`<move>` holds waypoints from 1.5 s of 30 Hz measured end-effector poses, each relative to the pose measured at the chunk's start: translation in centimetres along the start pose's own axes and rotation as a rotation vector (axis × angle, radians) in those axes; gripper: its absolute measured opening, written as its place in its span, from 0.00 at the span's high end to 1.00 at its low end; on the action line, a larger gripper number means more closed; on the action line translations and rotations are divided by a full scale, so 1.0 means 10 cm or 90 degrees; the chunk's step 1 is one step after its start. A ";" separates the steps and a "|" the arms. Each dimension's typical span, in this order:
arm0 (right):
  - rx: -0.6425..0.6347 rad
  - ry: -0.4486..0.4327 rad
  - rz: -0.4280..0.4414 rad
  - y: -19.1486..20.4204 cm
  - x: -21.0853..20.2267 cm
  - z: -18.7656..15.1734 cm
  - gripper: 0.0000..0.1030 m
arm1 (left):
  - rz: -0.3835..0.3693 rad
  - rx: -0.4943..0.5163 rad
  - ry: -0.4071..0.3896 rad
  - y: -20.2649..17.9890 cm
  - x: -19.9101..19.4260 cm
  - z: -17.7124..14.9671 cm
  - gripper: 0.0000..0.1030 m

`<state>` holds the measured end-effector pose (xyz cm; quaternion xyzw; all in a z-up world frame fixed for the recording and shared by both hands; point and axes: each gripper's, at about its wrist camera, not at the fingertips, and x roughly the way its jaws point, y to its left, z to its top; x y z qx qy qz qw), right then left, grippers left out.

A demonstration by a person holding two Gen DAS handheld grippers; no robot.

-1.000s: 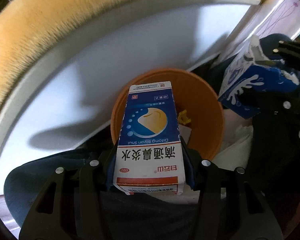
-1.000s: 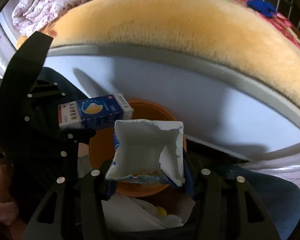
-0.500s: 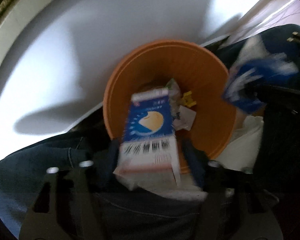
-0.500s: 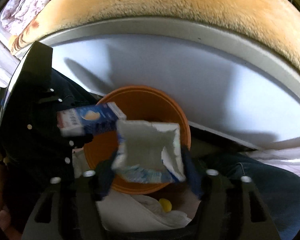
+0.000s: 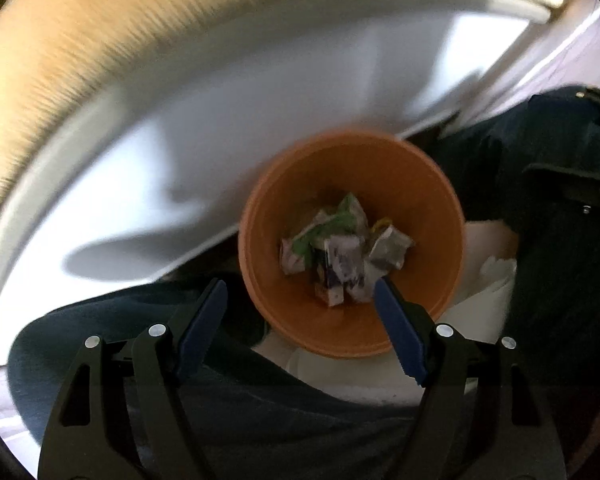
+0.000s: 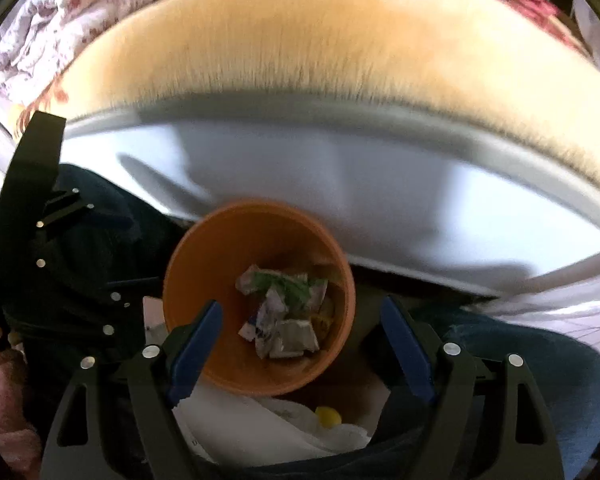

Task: Collect trash
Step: 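Grasp the green seaweed snack bag with the right tool while the left tool grasps the white bottle cap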

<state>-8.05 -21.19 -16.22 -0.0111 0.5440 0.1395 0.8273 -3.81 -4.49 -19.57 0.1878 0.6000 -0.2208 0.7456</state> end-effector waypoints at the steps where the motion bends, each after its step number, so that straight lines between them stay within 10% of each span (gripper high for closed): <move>1: -0.001 -0.010 -0.001 0.00 -0.06 0.03 0.22 | 0.003 -0.003 -0.014 0.02 -0.08 0.01 0.28; 18: 0.058 -0.212 0.011 -0.26 -0.76 1.34 0.09 | 0.120 -0.104 -0.323 0.45 -1.50 0.33 0.12; 30: 0.249 -0.166 0.094 -0.57 -0.16 2.80 0.09 | 0.116 -0.141 -0.336 0.68 -1.53 0.40 0.12; 45: 0.338 -0.090 0.029 -0.69 0.48 3.33 0.20 | 0.110 -0.172 -0.336 0.95 -1.52 0.42 0.12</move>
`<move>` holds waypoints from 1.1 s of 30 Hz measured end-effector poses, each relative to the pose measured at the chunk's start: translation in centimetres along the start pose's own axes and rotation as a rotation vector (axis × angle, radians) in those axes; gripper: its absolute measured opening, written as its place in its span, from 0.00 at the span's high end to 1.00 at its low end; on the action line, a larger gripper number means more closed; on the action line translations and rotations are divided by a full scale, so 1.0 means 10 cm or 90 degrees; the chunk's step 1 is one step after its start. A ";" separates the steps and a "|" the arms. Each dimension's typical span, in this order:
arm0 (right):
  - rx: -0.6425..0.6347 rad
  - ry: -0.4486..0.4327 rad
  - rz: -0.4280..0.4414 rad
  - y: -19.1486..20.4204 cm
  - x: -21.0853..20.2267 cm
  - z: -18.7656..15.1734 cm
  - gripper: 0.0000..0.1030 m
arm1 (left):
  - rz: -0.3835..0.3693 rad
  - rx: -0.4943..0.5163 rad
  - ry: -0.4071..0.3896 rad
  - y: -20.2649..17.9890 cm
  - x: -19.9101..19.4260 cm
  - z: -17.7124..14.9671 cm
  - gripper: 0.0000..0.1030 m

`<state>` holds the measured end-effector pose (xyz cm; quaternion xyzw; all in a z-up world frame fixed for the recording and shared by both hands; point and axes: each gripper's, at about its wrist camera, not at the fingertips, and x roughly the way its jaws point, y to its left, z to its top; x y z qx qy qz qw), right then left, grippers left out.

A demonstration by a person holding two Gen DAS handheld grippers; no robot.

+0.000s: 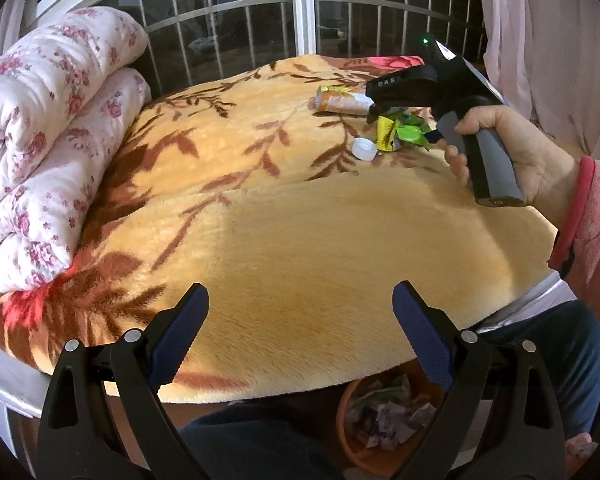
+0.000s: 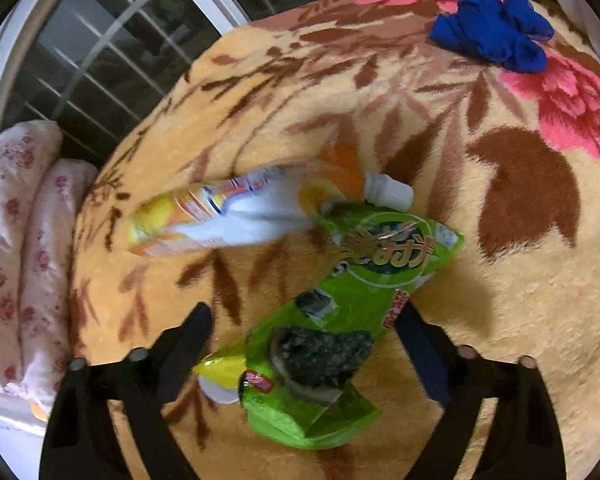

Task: Collect trash
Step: 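Grasp the green seaweed snack bag with the right tool while the left tool grasps the white bottle cap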

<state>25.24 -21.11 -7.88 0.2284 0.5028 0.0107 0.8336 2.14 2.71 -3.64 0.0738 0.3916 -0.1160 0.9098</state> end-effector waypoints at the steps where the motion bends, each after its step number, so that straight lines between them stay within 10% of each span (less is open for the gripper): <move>1: -0.003 -0.001 0.000 -0.01 -0.01 -0.01 0.26 | -0.002 -0.003 0.002 0.01 0.01 0.01 0.12; 7: -0.021 -0.004 0.011 -0.05 -0.16 -0.11 0.53 | -0.005 -0.009 0.002 0.02 0.04 0.03 0.12; 33: -0.171 -0.140 0.085 -0.48 -1.97 -0.91 0.57 | -0.061 -0.020 0.031 -0.54 1.25 1.18 0.12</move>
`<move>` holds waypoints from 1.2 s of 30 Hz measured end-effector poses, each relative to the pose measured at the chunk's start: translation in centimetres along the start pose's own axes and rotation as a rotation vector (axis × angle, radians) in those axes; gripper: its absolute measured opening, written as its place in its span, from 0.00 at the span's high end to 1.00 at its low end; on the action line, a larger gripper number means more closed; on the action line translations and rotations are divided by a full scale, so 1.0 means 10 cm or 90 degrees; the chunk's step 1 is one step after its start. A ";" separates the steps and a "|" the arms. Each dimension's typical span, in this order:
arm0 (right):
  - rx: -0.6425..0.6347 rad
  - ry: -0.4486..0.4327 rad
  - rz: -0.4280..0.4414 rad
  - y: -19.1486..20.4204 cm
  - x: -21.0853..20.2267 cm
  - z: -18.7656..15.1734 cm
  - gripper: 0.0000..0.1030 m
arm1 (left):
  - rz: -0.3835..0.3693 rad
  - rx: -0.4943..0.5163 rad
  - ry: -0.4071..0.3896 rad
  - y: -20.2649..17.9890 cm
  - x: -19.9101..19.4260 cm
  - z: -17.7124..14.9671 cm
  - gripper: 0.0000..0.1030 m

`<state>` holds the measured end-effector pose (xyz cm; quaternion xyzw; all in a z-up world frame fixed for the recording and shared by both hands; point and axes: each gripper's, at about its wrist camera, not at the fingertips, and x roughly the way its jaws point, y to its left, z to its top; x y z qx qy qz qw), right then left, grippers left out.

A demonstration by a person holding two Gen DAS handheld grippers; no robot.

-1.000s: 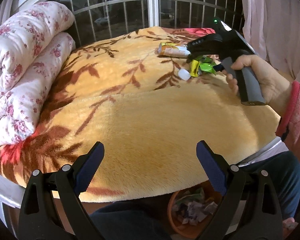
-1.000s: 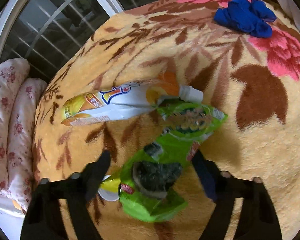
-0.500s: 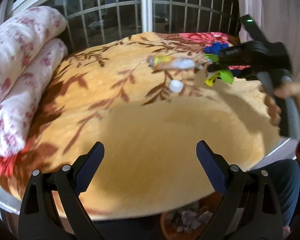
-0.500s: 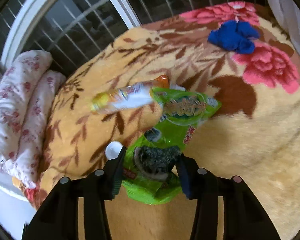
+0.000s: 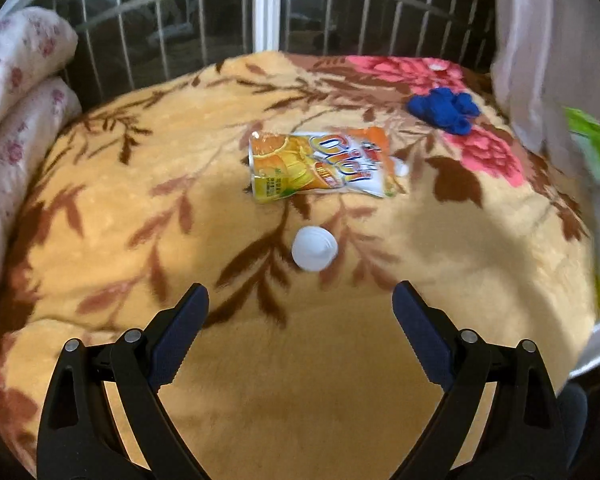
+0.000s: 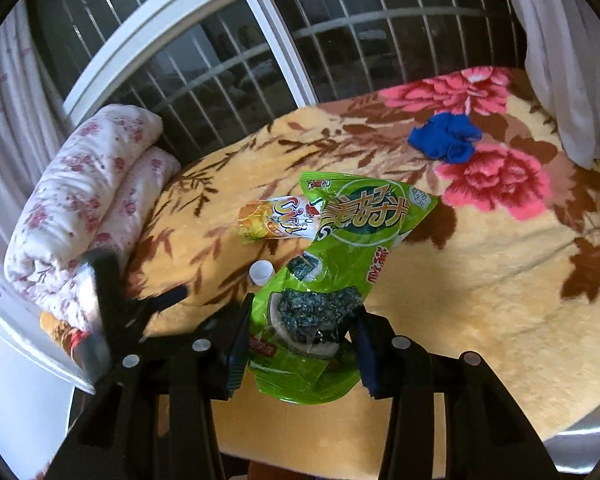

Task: Collect trash
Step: 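Grasp the green seaweed snack bag with the right tool while the left tool grasps the white bottle cap, then lower the cap and snack bag into the orange bin and open both tools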

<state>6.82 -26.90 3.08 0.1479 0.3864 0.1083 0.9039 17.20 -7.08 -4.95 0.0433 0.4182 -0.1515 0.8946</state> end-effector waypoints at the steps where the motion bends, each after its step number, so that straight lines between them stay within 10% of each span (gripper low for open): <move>1: -0.005 -0.002 0.003 -0.01 -0.05 -0.02 0.57 | 0.004 -0.002 0.006 -0.01 0.07 0.03 0.12; 13: -0.030 -0.017 0.003 -0.08 -0.19 -0.12 0.57 | 0.051 -0.021 0.047 -0.08 0.57 0.28 0.12; 22: -0.036 -0.022 -0.007 -0.07 -0.21 -0.14 0.57 | 0.056 -0.040 0.084 -0.01 0.66 0.29 0.69; 36: -0.051 -0.020 -0.004 0.01 -0.26 -0.26 0.57 | 0.035 0.001 0.046 -0.04 0.06 0.06 0.69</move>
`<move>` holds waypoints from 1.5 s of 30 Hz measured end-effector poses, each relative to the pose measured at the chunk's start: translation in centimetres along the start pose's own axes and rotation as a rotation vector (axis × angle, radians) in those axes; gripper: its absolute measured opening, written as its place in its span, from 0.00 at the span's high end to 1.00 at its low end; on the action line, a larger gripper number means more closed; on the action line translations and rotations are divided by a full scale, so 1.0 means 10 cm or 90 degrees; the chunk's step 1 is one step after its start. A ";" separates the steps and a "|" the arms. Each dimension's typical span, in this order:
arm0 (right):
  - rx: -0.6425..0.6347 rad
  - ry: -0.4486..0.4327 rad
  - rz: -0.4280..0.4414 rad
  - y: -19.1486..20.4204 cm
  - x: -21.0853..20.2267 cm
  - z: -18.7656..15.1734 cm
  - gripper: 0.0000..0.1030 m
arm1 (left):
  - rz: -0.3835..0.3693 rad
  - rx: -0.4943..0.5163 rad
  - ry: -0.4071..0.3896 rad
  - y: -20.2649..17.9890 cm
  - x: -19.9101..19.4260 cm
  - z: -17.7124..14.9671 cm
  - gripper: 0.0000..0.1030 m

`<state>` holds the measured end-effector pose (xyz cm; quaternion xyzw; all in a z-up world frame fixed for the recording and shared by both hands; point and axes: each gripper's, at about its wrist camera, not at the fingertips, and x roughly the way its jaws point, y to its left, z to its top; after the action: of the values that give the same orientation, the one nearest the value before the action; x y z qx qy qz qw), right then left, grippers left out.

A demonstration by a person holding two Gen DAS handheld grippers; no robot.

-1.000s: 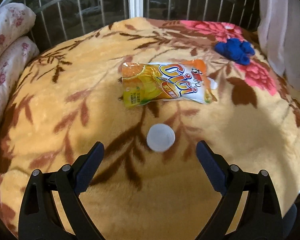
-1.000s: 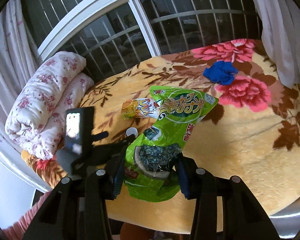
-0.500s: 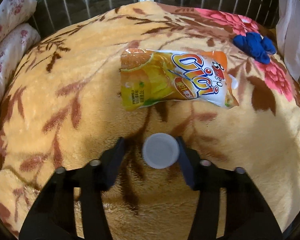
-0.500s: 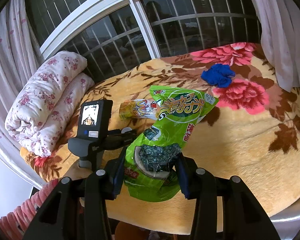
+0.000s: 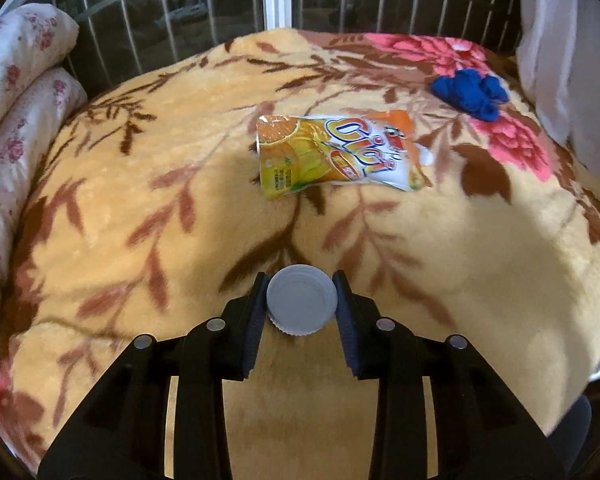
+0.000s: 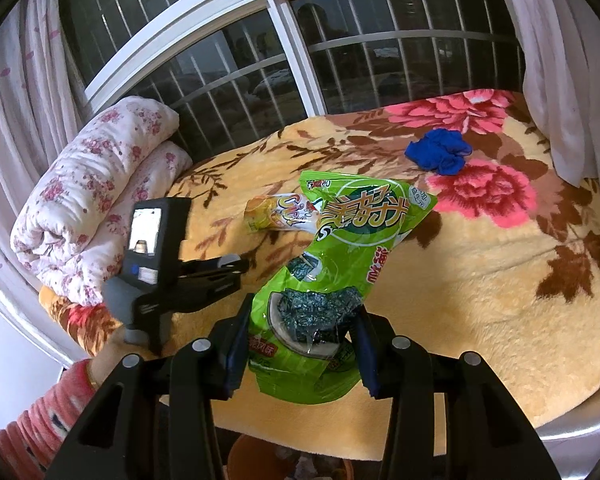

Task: Collect trash
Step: 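Lower the cap and snack bag into the orange bin and open both tools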

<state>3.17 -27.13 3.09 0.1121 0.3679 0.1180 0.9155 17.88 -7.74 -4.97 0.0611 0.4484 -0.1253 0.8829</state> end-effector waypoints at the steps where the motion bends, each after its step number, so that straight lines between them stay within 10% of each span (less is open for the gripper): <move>1: -0.004 0.001 0.000 0.02 0.00 -0.03 0.57 | -0.006 0.003 -0.004 0.00 -0.10 -0.06 0.69; 18: -0.095 0.069 0.017 0.49 -0.08 -0.82 0.57 | -0.071 0.080 -0.004 -0.14 -0.98 -1.33 0.69; 45: -0.095 0.417 0.065 0.31 0.86 -2.45 0.56 | -0.136 0.115 0.381 -0.33 0.20 -2.77 0.69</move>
<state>-8.35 -18.68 -18.83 0.0195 0.6267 0.2201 0.7473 -3.37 -5.17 -22.91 0.1258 0.6790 -0.2326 0.6848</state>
